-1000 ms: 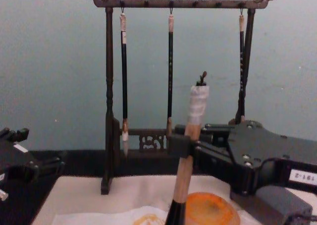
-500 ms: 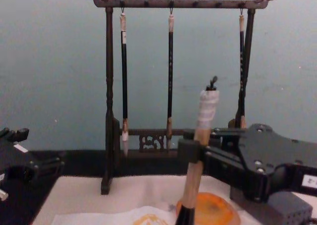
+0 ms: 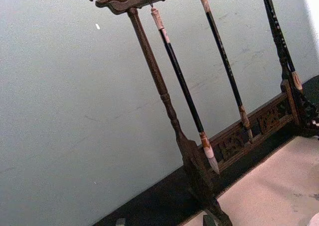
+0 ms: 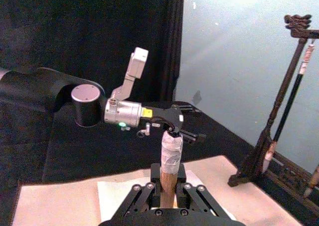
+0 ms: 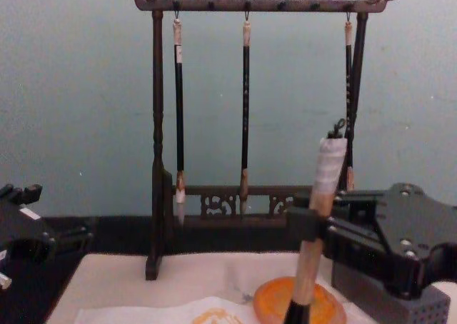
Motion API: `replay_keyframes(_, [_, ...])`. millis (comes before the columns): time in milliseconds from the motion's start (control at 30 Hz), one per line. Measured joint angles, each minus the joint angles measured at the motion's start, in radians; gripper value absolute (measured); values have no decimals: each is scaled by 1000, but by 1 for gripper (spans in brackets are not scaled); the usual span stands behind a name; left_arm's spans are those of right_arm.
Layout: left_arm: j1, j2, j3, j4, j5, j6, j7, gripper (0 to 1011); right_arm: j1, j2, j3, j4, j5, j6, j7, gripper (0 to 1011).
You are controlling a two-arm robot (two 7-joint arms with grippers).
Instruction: Pick up the brush from the inkstone, write on the paper, then place the brush back to its original position.
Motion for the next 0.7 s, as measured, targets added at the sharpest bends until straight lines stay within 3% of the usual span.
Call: replay_keyframes(700, [0, 0, 0, 0, 0, 0, 0, 1001, -49, 26, 56, -22, -2, -10, -25, 169])
